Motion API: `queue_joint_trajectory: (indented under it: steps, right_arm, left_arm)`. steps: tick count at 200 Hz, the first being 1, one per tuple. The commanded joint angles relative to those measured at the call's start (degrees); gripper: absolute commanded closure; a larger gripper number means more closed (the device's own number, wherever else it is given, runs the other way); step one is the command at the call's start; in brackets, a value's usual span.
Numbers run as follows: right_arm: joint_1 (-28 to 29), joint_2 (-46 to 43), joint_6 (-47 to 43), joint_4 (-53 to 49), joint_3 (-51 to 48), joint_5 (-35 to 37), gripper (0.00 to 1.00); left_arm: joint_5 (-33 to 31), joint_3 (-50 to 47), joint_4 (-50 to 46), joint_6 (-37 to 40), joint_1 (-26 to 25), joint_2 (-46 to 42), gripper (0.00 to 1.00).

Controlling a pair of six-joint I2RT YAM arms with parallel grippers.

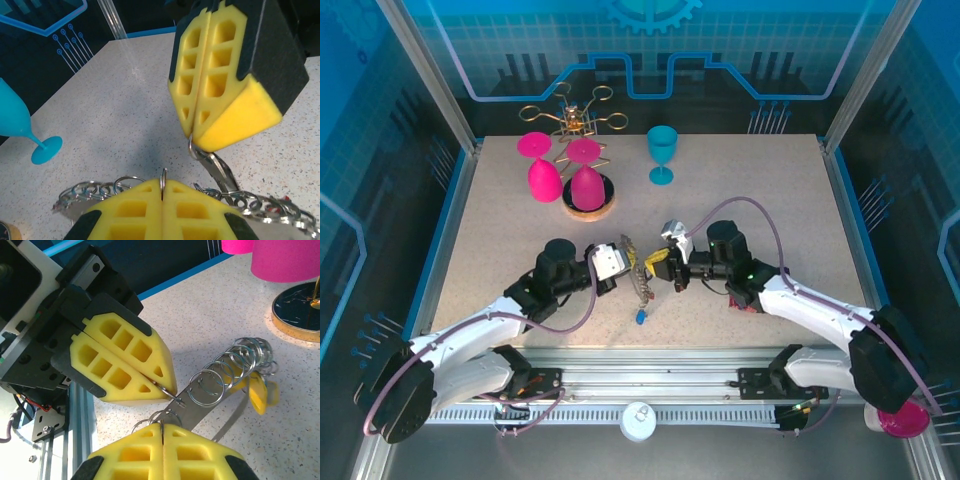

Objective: Put the keys on the keyring

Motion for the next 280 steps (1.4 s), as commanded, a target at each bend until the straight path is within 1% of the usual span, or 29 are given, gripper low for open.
queue_joint_trajectory:
  steps: [1, 100, 144, 161, 218, 280]
  right_arm:
    - [0.33, 0.63, -0.06, 1.27, 2.21, -0.97, 1.00]
    - [1.37, 3.50, 2.25, 4.88, 2.88, -0.02, 1.00]
    - [1.32, 4.30, 5.05, 4.57, 2.61, 5.55, 1.00]
    - [1.09, 4.54, 6.97, 5.58, 2.14, 6.42, 1.00]
    - [0.62, 4.83, 11.65, 9.38, 1.28, 6.07, 1.00]
    - [0.43, 4.69, 13.04, 10.86, 0.50, 5.71, 1.00]
  left_arm:
    - [2.20, 1.11, 3.32, -1.33, -0.26, -0.32, 1.00]
    - [3.57, 0.93, 3.94, -1.68, -0.21, -0.34, 1.00]
    - [4.45, 0.66, 4.47, -1.88, -0.23, -0.51, 1.00]
    - [4.78, 0.58, 4.26, -1.62, -0.24, -0.62, 1.00]
    - [4.52, 0.49, 3.51, 0.00, -0.20, -0.55, 1.00]
    - [3.52, 0.57, 2.88, 1.28, -0.48, -0.42, 1.00]
